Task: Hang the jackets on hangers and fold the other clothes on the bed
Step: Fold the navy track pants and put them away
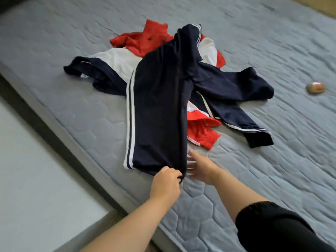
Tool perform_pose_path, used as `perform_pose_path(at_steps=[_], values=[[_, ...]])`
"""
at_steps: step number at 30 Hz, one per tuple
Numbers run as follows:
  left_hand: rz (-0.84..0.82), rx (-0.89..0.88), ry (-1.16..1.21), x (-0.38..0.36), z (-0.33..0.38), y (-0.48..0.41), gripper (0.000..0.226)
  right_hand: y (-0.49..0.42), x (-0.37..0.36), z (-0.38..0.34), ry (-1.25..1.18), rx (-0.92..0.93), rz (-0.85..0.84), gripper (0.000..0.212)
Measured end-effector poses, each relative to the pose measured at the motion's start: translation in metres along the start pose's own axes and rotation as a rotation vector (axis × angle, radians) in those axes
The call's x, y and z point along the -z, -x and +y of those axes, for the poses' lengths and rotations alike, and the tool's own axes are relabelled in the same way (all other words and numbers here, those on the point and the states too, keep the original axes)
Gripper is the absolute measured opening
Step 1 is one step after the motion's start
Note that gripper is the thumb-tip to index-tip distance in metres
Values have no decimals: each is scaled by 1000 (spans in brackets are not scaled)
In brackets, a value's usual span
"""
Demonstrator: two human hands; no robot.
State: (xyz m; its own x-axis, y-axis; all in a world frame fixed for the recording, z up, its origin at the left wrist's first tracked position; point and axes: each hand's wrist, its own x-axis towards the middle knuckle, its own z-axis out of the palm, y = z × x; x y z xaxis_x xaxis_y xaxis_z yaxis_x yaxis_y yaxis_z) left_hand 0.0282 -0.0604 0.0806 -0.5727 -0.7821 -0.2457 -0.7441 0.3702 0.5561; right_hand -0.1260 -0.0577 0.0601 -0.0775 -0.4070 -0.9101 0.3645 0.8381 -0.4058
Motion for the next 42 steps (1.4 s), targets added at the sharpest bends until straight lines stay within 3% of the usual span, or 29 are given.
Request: perform_pose_path(at_steps=[3,5,8,12,15,19,21,23,24,26,29,31,33,37,39,42], values=[[-144,38,41,18,35,23,24,44,1,3,-167,63,-4,24],[-142,49,61,36,60,36,22,75,-2,-3,-136,115,74,9],[-151,29,103,71,96,56,22,124,2,-12,-50,184,106,20],[-138,116,283,123,142,85,25,198,11,-23,43,321,150,15],[-184,199,381,159,170,105,15,259,5,-36,274,481,187,14],[-10,279,622,207,196,144,27,355,-12,-61,567,754,250,13],[129,312,744,233,205,162,11,398,-23,-72,655,835,286,24],[146,272,732,260,210,181,40,438,-39,-78,678,882,269,29],[130,235,718,273,213,191,55,458,-48,-79,676,899,234,30],[76,193,671,298,221,216,60,498,-68,-82,656,936,164,29],[-17,174,764,333,233,264,37,556,-99,-83,653,1043,128,19],[-17,258,936,351,242,301,17,589,-115,-82,571,1087,105,19],[-38,304,1128,360,240,341,32,622,-131,-78,437,1089,67,18],[-79,269,1224,368,233,428,46,678,-163,-55,276,1171,23,20],[-26,224,1159,368,235,468,40,702,-181,-29,259,1210,-15,13],[205,235,1002,370,237,524,40,733,-205,20,280,1228,-91,10]])
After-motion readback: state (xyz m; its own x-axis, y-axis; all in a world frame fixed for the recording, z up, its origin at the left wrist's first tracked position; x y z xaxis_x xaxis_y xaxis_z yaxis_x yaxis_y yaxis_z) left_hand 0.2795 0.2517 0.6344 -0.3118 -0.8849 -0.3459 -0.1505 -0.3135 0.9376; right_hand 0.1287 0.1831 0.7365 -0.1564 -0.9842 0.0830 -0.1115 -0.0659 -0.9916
